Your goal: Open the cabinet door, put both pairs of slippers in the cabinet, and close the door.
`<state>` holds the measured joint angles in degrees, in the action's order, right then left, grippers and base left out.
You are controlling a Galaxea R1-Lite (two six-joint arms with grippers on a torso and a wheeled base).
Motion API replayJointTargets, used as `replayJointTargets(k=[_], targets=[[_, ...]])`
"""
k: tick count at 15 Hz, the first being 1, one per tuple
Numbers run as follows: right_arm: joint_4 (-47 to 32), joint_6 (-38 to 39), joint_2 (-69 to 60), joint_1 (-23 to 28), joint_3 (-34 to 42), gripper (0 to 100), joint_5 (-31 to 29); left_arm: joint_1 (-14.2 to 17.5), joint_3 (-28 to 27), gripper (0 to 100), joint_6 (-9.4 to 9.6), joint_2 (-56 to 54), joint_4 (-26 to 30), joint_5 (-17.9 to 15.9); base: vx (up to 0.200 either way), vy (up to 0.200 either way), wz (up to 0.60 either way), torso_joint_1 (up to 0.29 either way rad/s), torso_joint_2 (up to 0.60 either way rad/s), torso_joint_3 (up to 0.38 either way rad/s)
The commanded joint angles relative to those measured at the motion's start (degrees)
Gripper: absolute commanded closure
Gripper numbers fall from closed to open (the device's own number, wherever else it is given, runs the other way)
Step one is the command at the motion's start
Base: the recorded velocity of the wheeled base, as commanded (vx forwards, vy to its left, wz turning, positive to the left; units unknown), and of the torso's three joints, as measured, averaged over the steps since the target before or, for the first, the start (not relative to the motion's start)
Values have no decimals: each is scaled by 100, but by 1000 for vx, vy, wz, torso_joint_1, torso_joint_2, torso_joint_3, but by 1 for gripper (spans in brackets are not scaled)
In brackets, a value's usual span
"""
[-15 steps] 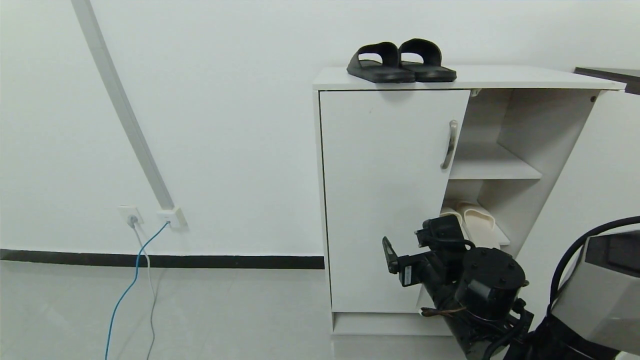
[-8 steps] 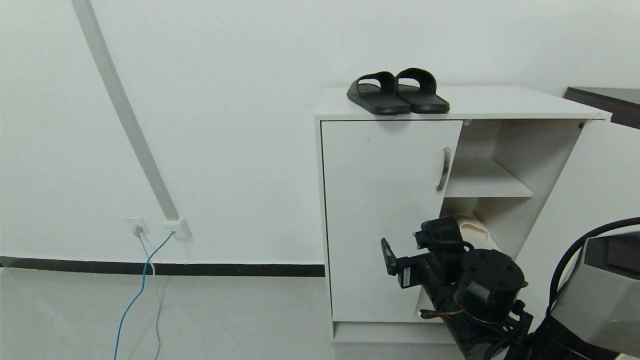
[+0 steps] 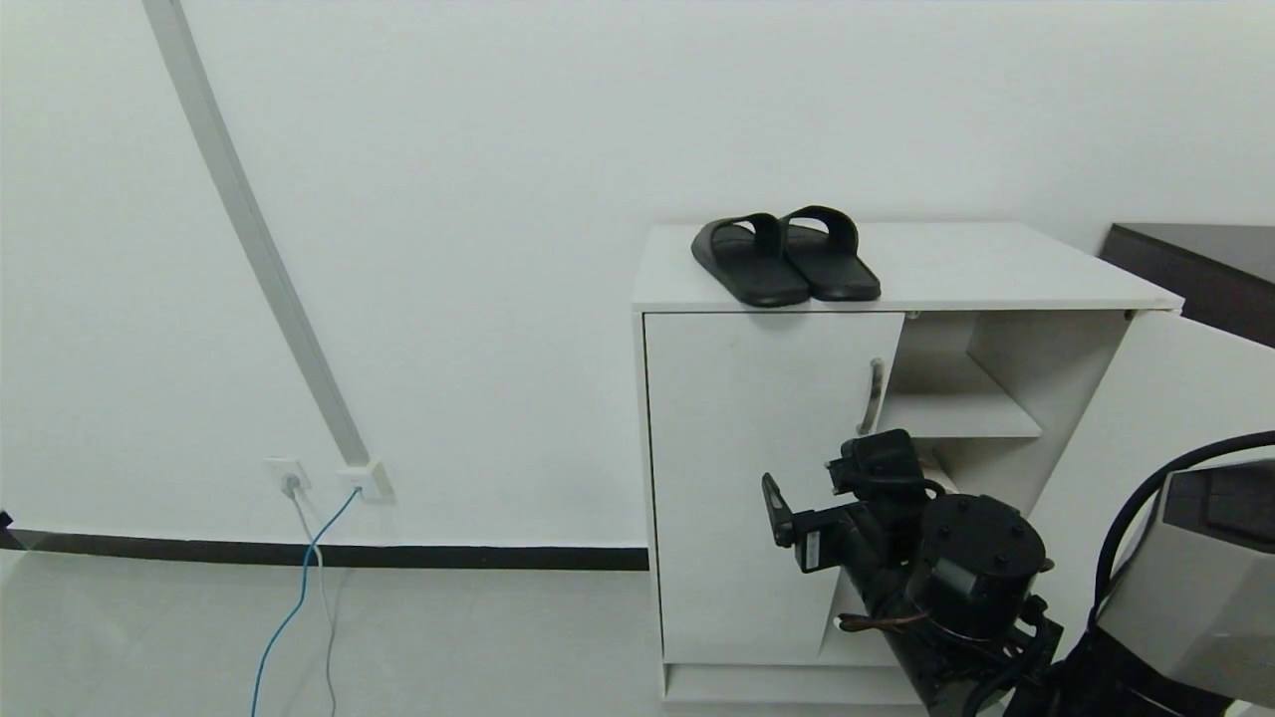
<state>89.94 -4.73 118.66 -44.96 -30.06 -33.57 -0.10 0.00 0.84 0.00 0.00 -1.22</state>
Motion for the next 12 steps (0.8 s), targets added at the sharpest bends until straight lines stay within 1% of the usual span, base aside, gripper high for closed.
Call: replayJointTargets(k=[1,6,12], targets=[[6,-2,8,-4,0,0,0,1,0,100,4,9,0,-1,0,0,0,168,-491,-325],[6,-28,8,5,0,0,0,1,0,100,-23,9,0,-1,0,0,0,185,-506,-320],[6,-28,8,5,18,0,9,1,0,100,-23,9,0,-1,0,0,0,218,-535,-315]])
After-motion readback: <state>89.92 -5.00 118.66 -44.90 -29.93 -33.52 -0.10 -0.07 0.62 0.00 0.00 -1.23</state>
